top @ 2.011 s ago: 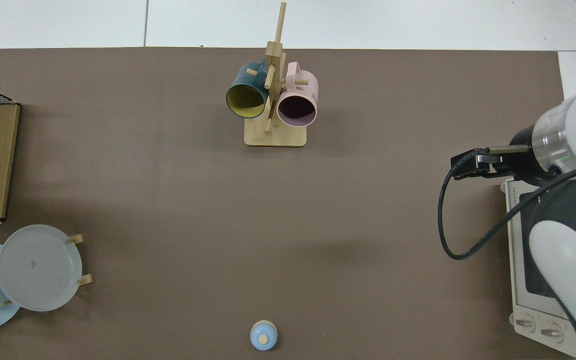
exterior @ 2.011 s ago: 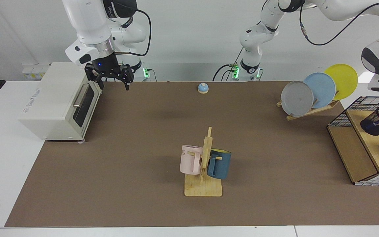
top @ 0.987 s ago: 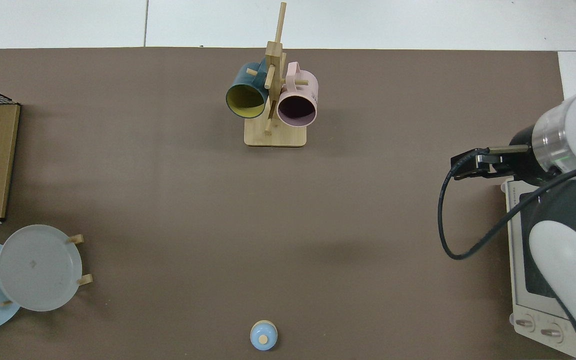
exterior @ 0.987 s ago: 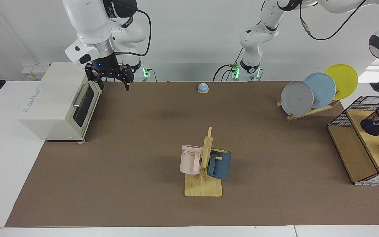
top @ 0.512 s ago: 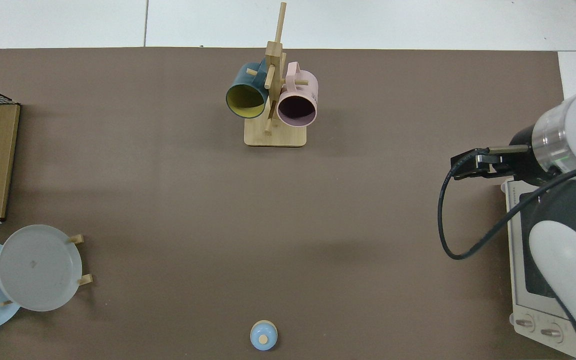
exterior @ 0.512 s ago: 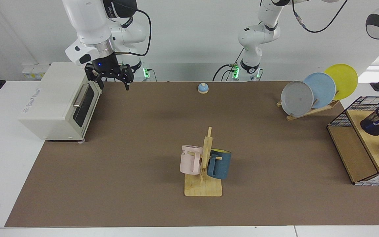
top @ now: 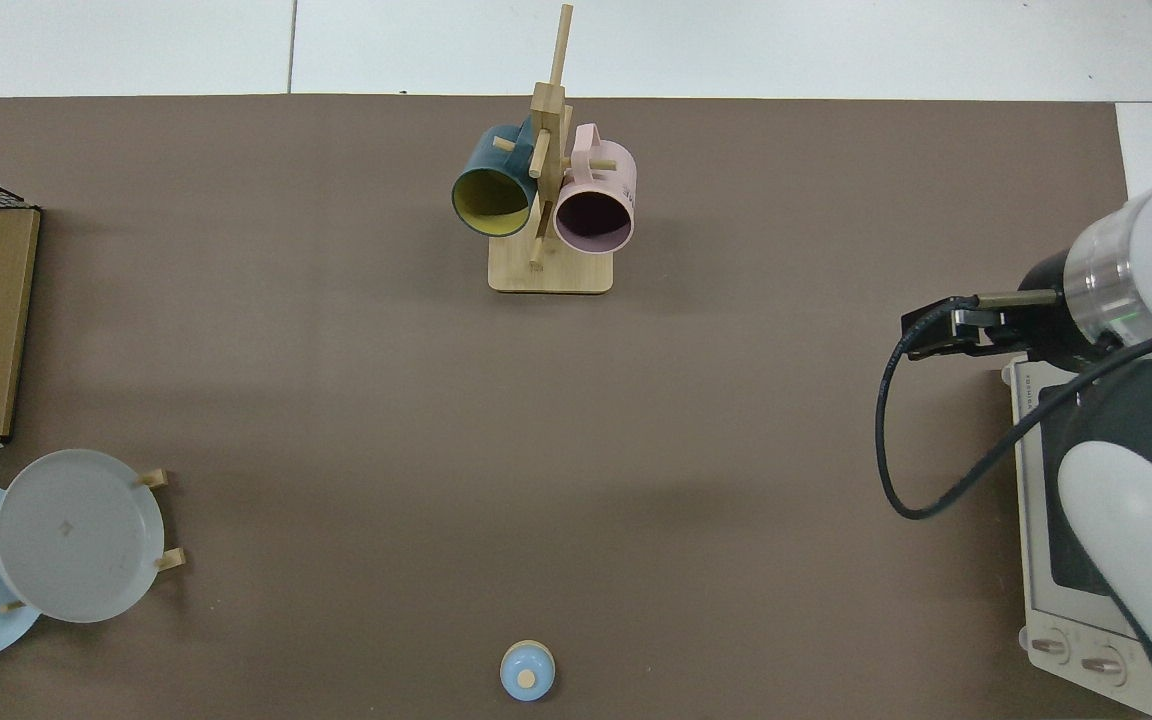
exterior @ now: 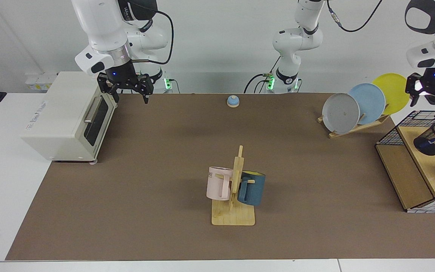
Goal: Put markers into pen holder
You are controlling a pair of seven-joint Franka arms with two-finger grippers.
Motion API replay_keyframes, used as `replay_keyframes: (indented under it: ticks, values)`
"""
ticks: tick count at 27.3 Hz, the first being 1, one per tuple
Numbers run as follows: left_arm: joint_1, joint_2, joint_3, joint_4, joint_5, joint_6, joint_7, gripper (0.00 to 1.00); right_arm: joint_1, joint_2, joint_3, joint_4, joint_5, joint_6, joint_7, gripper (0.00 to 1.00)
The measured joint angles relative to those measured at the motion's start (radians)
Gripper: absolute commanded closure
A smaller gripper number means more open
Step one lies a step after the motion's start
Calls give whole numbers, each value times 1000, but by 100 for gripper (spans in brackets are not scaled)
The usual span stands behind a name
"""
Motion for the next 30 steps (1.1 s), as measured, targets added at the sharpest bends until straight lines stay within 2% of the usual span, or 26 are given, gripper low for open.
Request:
replay_keyframes:
  ticks: [3,5,12,20,30]
  values:
    - [-23,-24,1,-27,-33,-35,-94,19,0,0,0,0,0,0,0,0]
    - [-38,-38,2,-43,-60,-62,-154,1,0,0,0,0,0,0,0,0]
    - [-84,-79,-9,-91,-130,-133,-402,0,0,0,0,0,0,0,0,0]
    - [-95,-118,-68,-111,-162,-202,-733,0,0,0,0,0,0,0,0,0]
    - [-106,-144,-86,-109,-238,-233,-938,0,0,0,0,0,0,0,0,0]
